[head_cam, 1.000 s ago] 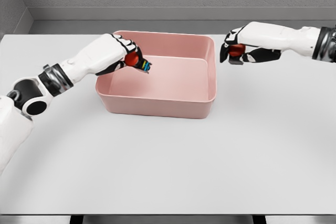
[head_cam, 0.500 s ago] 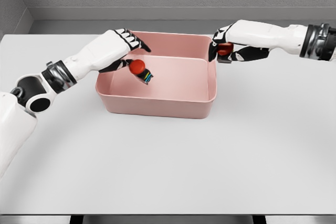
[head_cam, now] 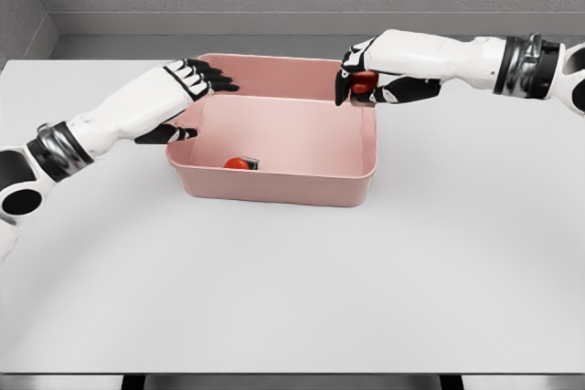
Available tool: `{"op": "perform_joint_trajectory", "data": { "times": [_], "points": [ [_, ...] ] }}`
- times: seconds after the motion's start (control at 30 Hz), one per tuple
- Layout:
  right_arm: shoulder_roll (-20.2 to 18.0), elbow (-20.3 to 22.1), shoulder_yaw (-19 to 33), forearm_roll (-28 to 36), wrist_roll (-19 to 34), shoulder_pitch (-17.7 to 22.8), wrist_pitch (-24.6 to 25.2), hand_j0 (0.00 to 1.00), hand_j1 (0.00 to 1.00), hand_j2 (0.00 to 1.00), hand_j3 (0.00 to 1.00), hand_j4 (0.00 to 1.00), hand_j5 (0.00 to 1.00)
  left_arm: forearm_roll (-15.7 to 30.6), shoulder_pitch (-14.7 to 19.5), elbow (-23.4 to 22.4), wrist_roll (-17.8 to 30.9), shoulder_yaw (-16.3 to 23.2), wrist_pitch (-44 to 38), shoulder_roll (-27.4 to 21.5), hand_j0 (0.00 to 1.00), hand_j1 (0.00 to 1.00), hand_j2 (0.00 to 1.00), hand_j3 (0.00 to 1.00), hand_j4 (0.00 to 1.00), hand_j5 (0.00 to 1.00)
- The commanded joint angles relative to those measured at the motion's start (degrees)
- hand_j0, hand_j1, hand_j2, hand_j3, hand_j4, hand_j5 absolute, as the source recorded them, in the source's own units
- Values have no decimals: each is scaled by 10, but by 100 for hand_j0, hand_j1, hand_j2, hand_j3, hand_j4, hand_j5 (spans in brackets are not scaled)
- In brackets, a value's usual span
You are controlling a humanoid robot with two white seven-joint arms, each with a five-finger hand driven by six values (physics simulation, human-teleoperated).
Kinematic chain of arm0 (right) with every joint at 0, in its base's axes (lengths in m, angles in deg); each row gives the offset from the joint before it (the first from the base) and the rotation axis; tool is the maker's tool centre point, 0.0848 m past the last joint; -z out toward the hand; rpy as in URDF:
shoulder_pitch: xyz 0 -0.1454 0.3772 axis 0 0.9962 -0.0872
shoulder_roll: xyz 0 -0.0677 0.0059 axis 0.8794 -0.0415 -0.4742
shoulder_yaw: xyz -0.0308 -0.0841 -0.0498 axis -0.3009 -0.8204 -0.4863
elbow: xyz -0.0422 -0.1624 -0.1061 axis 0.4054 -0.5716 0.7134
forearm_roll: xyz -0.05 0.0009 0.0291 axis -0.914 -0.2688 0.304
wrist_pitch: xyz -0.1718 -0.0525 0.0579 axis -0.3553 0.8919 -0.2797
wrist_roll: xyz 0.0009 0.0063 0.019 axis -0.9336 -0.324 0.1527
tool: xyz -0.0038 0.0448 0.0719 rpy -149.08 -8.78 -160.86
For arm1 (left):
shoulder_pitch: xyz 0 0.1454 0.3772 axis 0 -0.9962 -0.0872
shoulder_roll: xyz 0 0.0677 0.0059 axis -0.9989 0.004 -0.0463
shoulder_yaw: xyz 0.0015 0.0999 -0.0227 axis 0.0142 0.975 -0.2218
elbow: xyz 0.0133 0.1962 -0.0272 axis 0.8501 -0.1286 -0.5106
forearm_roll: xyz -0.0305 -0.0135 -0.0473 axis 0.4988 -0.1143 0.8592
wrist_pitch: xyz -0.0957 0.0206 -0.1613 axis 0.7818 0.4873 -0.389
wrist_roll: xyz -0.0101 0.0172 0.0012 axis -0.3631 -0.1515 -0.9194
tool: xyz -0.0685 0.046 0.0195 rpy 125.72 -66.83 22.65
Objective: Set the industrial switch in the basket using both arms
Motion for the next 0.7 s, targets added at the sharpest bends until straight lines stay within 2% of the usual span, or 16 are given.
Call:
{"op": "perform_joint_trajectory", "data": {
  "times": [0.0,0.03,0.13,0.27,0.4,0.5,0.53,0.57,0.6,0.67],
  "points": [
    [15,-1,0,4,0,0,3,46,46,46,46,46,46,87,0,51,-1,-1,0,-112,100,100,100,100,100,100],
    [19,-2,0,4,0,0,4,46,46,46,46,46,46,95,1,51,-1,-1,0,-136,100,100,100,100,100,100],
    [31,-5,0,4,3,0,8,46,46,46,46,46,46,97,-4,51,-1,-4,0,-161,100,100,100,100,100,100],
    [47,-10,0,5,3,2,10,46,46,46,46,46,46,96,-5,51,0,-2,0,-161,100,100,100,100,100,100],
    [76,-40,0,3,6,2,10,46,46,46,46,46,46,94,-24,51,1,-2,0,-160,100,100,100,100,100,100],
    [84,-53,0,1,11,2,11,45,45,45,45,45,45,94,-25,51,1,-1,0,-159,100,100,100,100,100,100],
    [84,-54,0,1,16,1,11,50,50,50,50,50,50,94,-25,49,1,-1,0,-159,100,100,100,100,100,100],
    [88,-61,0,0,16,0,16,80,80,80,80,80,80,94,-25,49,1,-1,0,-157,100,100,100,100,100,100],
    [97,-64,0,0,15,-6,39,100,100,100,100,100,100,94,-25,49,1,0,0,-156,100,100,100,100,100,100],
    [97,-65,0,-2,15,-8,42,100,100,100,100,100,100,95,-25,51,1,0,0,-156,100,100,100,100,100,100]
  ]
}}
